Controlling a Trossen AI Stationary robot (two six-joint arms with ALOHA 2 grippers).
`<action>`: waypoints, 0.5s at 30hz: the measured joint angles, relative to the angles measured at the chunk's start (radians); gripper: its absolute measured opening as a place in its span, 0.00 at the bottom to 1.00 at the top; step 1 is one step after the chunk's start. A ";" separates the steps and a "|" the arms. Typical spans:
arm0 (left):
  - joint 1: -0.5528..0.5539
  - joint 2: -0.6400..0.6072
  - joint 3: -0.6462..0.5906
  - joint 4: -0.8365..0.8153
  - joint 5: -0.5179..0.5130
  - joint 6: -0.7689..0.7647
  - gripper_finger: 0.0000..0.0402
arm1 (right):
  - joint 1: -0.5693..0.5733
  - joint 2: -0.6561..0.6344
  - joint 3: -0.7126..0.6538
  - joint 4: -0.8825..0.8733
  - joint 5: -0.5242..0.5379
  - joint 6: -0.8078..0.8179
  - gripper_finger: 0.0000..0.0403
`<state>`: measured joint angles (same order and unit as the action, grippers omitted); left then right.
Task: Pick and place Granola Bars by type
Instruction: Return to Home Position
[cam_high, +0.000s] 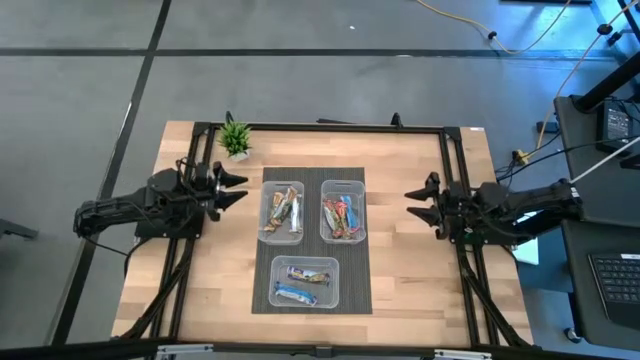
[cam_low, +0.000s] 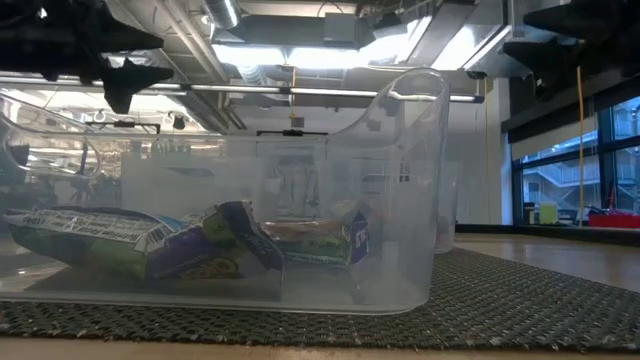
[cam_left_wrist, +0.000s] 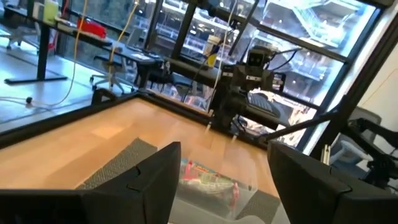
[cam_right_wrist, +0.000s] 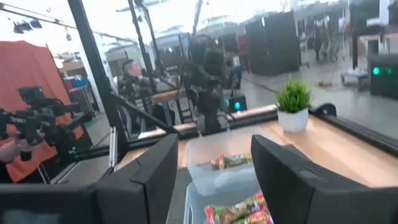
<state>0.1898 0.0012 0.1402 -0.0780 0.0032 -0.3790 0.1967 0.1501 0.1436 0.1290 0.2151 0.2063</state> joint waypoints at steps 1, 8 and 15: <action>0.000 0.001 -0.005 0.007 -0.001 0.000 0.58 | 0.000 0.000 -0.017 0.033 0.000 -0.008 0.51; 0.000 0.001 -0.019 0.016 -0.035 0.008 0.58 | 0.000 0.001 -0.135 0.239 -0.036 -0.084 0.51; 0.000 0.001 -0.019 0.011 -0.029 0.026 0.59 | 0.000 0.004 -0.134 0.221 -0.034 -0.111 0.51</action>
<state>0.1898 0.0025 0.1207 -0.0665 -0.0262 -0.3527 0.1967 0.1543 0.0093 0.3500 0.1815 0.0953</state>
